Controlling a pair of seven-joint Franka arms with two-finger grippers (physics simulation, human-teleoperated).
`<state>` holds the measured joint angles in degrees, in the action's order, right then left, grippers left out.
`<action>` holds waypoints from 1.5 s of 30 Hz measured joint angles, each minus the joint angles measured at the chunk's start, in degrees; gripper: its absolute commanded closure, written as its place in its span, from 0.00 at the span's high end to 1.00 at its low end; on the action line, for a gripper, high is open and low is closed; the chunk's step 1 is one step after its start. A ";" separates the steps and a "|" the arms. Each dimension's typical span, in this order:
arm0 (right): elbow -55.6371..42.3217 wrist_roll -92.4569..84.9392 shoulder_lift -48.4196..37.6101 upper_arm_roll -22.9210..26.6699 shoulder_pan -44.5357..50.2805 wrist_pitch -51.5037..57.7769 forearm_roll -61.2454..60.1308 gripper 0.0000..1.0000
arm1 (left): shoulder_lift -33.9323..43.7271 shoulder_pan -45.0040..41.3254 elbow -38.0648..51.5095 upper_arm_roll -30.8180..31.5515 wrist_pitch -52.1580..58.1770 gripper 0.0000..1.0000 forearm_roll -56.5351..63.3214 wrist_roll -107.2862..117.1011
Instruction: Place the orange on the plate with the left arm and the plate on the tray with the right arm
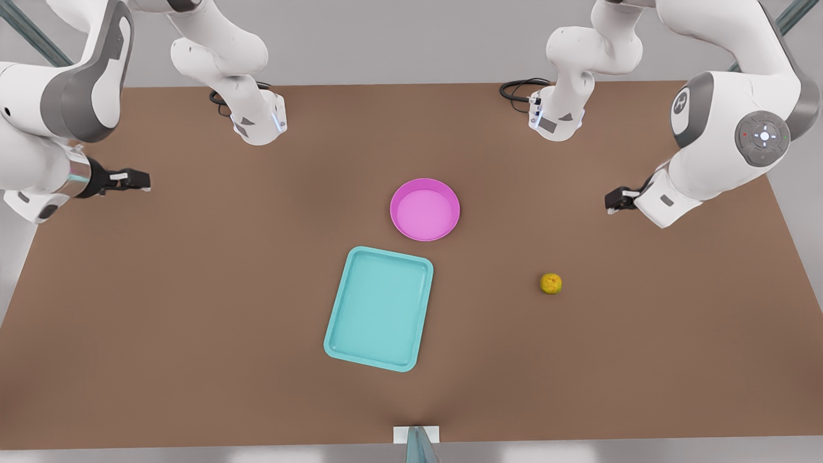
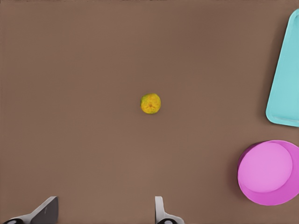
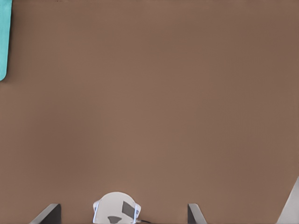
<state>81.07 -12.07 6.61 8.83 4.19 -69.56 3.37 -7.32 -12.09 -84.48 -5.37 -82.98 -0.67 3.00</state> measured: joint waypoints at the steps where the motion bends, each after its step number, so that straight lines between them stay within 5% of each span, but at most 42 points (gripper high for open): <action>1: 0.03 -0.34 -0.02 0.00 0.07 -0.79 0.06 1.00 | -0.23 0.01 -0.13 0.01 -0.40 1.00 0.02 0.12; 6: 0.07 -1.79 0.16 0.00 0.26 -3.23 0.28 1.00 | -17.39 -0.92 -3.81 0.70 -9.24 1.00 -2.08 0.72; 10: 0.07 -2.70 0.39 0.00 0.27 -4.07 0.38 1.00 | -22.44 -2.63 -14.15 0.96 -25.40 1.00 -3.31 0.97; 18: 0.32 -4.00 0.69 0.00 0.29 -4.58 0.43 1.00 | -26.28 -2.16 -16.77 0.73 -40.58 1.00 -3.35 1.19; 36: 0.34 -5.47 1.26 0.00 0.29 -4.67 0.49 1.00 | -30.86 -2.14 -18.70 0.80 -45.77 1.00 -3.29 1.38; 38: 0.34 -5.56 1.34 0.00 0.28 -4.66 0.49 1.00 | -31.21 -2.15 -18.72 0.80 -45.69 0.91 -3.26 1.41; 41: 0.34 -5.67 1.51 0.07 0.20 -4.66 0.47 1.00 | -31.21 -2.18 -18.85 0.78 -45.61 0.63 -2.81 1.79; 45: 0.34 -5.80 1.67 0.17 0.08 -4.68 0.46 1.00 | -30.82 -2.23 -18.90 0.80 -45.50 0.60 -2.58 2.41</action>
<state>81.41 -17.87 8.28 9.01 4.26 -74.24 3.84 -38.14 -14.32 -103.38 -4.57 -128.48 -3.24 5.41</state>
